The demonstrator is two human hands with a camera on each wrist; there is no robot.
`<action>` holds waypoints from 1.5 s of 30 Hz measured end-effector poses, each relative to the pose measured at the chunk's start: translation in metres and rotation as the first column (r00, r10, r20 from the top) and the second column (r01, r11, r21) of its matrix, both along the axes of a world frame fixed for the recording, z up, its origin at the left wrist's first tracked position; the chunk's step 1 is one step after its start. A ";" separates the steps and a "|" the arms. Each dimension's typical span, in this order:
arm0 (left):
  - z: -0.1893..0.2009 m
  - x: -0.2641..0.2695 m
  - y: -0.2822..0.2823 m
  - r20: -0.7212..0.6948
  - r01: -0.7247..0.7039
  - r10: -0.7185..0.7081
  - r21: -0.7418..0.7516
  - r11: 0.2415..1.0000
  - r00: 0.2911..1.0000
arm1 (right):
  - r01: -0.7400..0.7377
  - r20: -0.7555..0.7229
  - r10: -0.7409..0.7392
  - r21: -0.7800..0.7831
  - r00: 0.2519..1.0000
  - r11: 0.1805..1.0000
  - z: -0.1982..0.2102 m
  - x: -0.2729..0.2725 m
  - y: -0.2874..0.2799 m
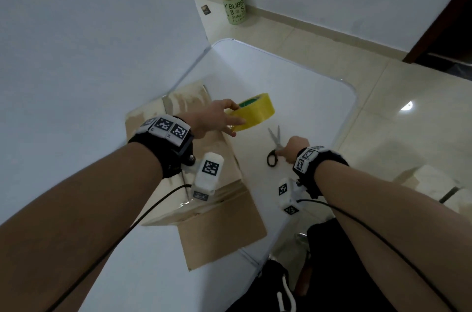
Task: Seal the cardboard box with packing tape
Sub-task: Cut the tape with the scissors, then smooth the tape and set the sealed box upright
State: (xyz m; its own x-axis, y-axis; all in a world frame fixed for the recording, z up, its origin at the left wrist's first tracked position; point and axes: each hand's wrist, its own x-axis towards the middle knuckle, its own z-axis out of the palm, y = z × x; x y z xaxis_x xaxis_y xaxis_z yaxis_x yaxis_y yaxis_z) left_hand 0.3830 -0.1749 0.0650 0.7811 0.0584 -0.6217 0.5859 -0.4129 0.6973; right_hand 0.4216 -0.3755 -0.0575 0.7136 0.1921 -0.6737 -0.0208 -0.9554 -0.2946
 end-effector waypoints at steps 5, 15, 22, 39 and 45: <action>0.007 0.005 0.005 -0.006 0.002 -0.001 0.056 0.998 1.000 | 0.135 0.225 -0.205 0.291 0.953 0.947 0.006 0.022 0.009; 0.008 0.031 -0.024 0.029 0.204 -0.232 0.379 0.903 0.972 | -0.461 0.591 0.223 0.288 0.776 0.839 0.068 0.035 0.015; 0.009 0.039 -0.036 0.062 0.260 -0.284 0.254 0.931 0.957 | -0.292 0.455 0.228 0.074 0.861 0.953 0.040 0.037 -0.021; -0.006 -0.069 0.028 0.385 -0.270 0.218 0.086 0.959 0.897 | -0.296 0.454 0.051 0.489 0.890 0.820 0.054 -0.026 0.045; -0.012 -0.164 0.061 0.464 -0.429 0.310 0.177 0.886 0.830 | -0.635 0.523 0.394 0.440 0.756 0.634 0.092 -0.089 0.085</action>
State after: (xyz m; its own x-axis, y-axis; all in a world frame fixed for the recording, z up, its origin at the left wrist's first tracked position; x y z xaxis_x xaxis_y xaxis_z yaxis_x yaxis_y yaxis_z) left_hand 0.2193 -0.1143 0.0535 0.8446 0.5087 -0.1667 0.4151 -0.4257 0.8041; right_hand 0.3329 -0.2910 0.0349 0.5241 0.8510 -0.0338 0.6378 -0.4185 -0.6466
